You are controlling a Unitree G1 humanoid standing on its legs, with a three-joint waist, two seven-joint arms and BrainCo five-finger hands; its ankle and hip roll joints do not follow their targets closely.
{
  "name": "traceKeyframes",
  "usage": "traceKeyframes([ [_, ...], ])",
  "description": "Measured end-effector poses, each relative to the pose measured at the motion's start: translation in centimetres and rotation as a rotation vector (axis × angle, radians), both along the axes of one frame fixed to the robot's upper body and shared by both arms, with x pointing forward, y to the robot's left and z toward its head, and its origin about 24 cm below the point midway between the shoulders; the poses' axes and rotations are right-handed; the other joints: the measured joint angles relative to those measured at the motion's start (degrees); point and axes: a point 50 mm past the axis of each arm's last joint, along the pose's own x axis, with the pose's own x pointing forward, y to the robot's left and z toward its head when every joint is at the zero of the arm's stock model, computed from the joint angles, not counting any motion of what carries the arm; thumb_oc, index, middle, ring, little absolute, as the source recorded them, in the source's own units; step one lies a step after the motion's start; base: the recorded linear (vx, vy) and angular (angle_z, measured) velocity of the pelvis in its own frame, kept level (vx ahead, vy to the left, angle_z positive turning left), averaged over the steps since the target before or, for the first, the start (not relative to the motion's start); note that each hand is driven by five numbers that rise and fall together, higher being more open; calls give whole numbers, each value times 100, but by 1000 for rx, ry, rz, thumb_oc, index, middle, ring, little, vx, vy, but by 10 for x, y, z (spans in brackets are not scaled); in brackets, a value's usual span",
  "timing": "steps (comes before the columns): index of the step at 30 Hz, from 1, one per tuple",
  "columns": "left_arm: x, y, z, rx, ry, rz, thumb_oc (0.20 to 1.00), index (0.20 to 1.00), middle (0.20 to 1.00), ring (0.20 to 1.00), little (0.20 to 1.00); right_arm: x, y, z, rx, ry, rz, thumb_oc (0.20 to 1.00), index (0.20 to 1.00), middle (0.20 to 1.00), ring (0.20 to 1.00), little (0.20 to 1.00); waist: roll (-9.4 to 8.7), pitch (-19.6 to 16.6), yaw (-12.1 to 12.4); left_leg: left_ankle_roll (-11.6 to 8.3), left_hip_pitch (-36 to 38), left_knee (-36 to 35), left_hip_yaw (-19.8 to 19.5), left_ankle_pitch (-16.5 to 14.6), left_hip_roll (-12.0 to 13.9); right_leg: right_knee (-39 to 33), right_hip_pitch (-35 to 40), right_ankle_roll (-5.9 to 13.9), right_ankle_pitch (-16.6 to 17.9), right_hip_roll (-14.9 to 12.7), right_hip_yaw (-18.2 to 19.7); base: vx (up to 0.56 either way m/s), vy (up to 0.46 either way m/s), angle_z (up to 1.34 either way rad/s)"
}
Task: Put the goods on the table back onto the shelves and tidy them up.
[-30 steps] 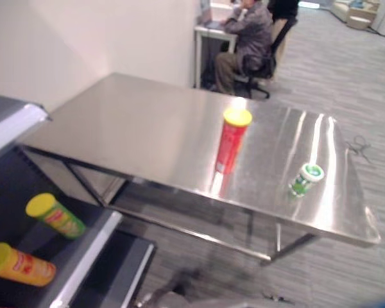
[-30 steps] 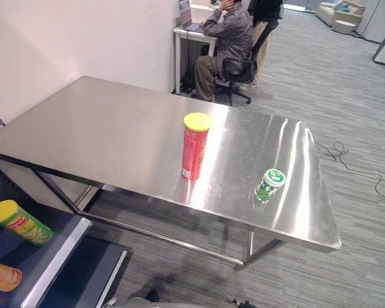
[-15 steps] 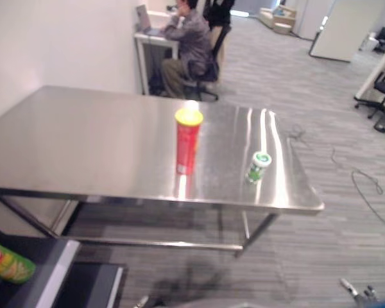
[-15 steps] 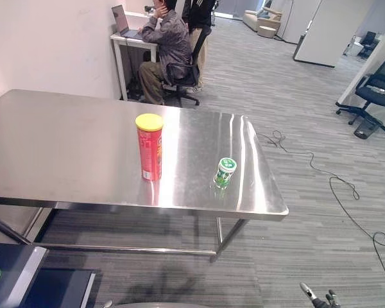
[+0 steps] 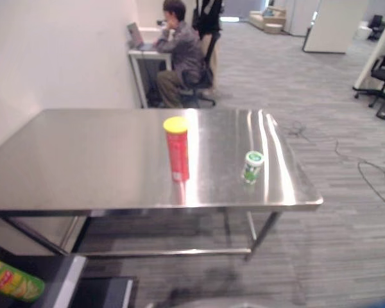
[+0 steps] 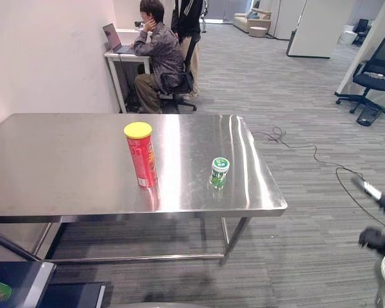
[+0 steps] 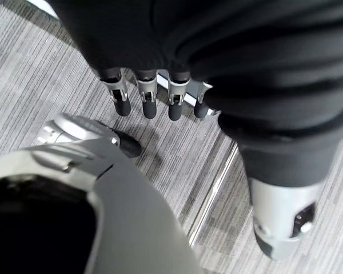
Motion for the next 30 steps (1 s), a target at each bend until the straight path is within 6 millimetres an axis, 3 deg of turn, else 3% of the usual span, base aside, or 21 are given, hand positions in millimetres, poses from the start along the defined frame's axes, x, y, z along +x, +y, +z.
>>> traceKeyframes([
  [3, 5, 1, 0, 2, -13, -7, 1000, 1000, 1000, 1000, 1000, 23, 17, 1, -108, 70, 82, 1000, 1000, 1000, 1000, 1000, -14, -15, 180, -5, -46, 4, -122, 33, -33, 0, 20, 3, -13, -21, -137, -3, 6, 23],
  [4, 1, 1, 0, -1, 1, -18, 1000, 1000, 1000, 1000, 1000, 34, 25, -2, -160, 124, 111, 1000, 1000, 1000, 1000, 1000, -25, -6, 354, 12, -66, 7, -149, 55, -46, 0, 21, 5, -13, -26, -168, -16, 5, 14],
  [7, 1, 0, 0, -6, 6, -21, 1000, 1000, 1000, 1000, 1000, 48, 36, -8, -271, 210, 129, 1000, 1000, 1000, 1000, 1000, -23, 12, 423, 21, -127, 35, -282, 133, -87, 0, 24, 20, -34, -51, -299, -20, 8, 23],
  [13, 12, -1, 0, -11, -22, -30, 1000, 1000, 1000, 1000, 1000, 84, 74, 4, -564, 285, 245, 1000, 1000, 1000, 1000, 1000, 6, 170, 552, 13, -100, 36, -387, 147, -123, 0, 86, 44, -34, -62, -372, -10, 0, 7],
  [18, 23, 1, 1, -6, -50, -37, 1000, 1000, 1000, 1000, 1000, 105, 75, 13, -698, 321, 192, 1000, 1000, 1000, 1000, 1000, -55, 389, 654, 22, -134, 36, -432, 150, -133, 0, 98, 51, -52, -79, -460, 1, -1, 9],
  [22, 25, 4, 2, -1, -55, -38, 1000, 1000, 1000, 1000, 1000, 111, 71, 7, -765, 377, 145, 1000, 1000, 1000, 1000, 1000, -115, 457, 745, 11, -135, 37, -523, 162, -180, 0, 127, 18, -37, -97, -506, 4, 9, 10],
  [30, 32, 4, 3, 0, -74, -44, 1000, 1000, 1000, 1000, 1000, 120, 63, -31, -792, 557, 151, 1000, 1000, 1000, 1000, 1000, -118, 606, 767, 31, -127, 37, -601, 148, -235, 2, 187, 20, -61, -135, -603, 2, 5, 5],
])
